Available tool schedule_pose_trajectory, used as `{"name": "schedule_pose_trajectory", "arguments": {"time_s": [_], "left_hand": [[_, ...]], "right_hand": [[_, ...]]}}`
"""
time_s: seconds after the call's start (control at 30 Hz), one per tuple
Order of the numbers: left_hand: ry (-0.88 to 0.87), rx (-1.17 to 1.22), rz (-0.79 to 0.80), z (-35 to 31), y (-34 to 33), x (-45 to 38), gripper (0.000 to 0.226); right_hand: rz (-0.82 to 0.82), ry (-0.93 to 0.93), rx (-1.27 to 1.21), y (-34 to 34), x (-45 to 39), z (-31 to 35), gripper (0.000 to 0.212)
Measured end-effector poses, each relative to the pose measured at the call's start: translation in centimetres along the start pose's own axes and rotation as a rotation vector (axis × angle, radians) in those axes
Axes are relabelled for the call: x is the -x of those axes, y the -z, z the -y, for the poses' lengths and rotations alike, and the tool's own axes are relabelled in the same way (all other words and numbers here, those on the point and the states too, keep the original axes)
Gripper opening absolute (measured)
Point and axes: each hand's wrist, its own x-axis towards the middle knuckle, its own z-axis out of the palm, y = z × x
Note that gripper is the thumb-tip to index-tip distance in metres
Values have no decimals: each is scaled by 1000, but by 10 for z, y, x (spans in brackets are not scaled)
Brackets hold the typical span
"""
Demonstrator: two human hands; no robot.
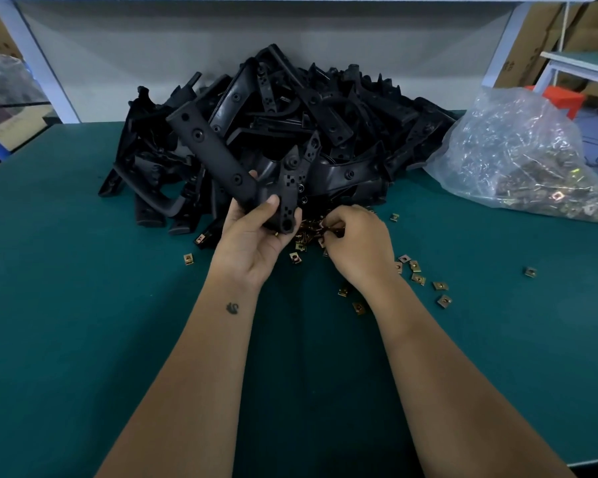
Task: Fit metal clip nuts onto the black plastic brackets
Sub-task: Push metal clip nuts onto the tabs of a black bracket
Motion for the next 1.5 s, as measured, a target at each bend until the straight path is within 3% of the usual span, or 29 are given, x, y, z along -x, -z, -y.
{"name": "schedule_pose_trajectory", "arguments": {"time_s": [0.23, 0.3, 0.43, 0.63, 0.73, 0.83, 1.03, 1.23, 1.5], "left_hand": [[-23, -43, 6, 5, -1, 1, 43], [-22, -32, 22, 4, 0, 1, 41], [2, 9, 24, 2, 1, 1, 25], [-4, 71, 4, 2, -3, 2, 25], [-21, 36, 26, 2, -4, 4, 26], [-44, -89, 41, 1, -6, 5, 26], [-47, -172, 4, 2, -7, 7, 37], [-13, -152, 44, 4, -7, 7, 32], [40, -189, 109, 7, -10, 9, 46]], "right_hand": [[-126, -81, -322, 4, -2, 6, 15], [-73, -76, -249, 4, -1, 4, 11], [85, 12, 151, -2, 0, -1, 28], [36, 31, 51, -3, 0, -1, 12], [-48, 12, -137, -1, 0, 3, 10], [-111, -65, -498, 5, 0, 6, 15], [-7, -185, -1103, 11, 0, 10, 23], [32, -266, -1278, 13, -1, 11, 23], [16, -290, -1532, 14, -4, 9, 20]]}}
